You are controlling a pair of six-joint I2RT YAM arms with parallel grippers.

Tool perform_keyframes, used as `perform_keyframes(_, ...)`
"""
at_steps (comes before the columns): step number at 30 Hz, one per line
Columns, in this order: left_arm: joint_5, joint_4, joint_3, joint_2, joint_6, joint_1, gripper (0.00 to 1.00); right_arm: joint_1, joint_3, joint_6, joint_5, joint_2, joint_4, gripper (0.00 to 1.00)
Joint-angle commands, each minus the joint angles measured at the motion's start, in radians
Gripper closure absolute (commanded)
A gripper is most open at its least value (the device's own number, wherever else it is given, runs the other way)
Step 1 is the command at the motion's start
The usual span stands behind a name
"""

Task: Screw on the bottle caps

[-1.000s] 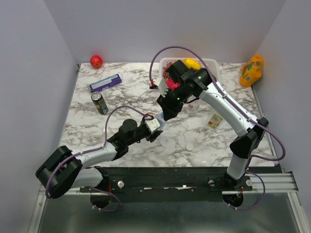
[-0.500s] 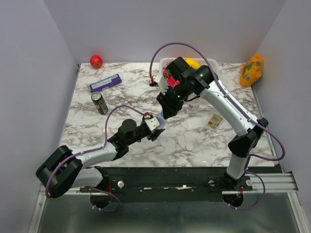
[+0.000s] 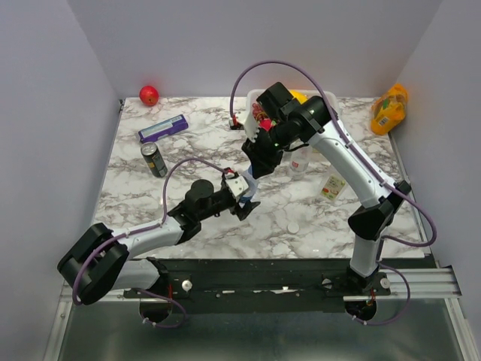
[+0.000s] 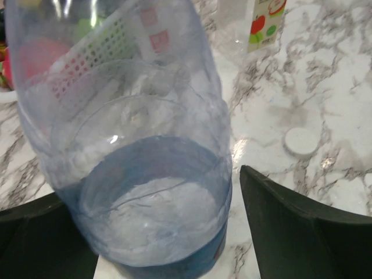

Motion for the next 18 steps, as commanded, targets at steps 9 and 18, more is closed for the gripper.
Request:
perform_keyframes(9, -0.089, -0.355, 0.067, -0.066, -0.051, 0.053, 0.01, -0.051, 0.061, -0.126, 0.136, 0.105, -0.027, 0.88)
perform_keyframes(18, -0.206, -0.516, 0.068, -0.152, -0.216, 0.133, 0.01, -0.115, 0.056, -0.137, 0.229, 0.218, 0.003, 0.88)
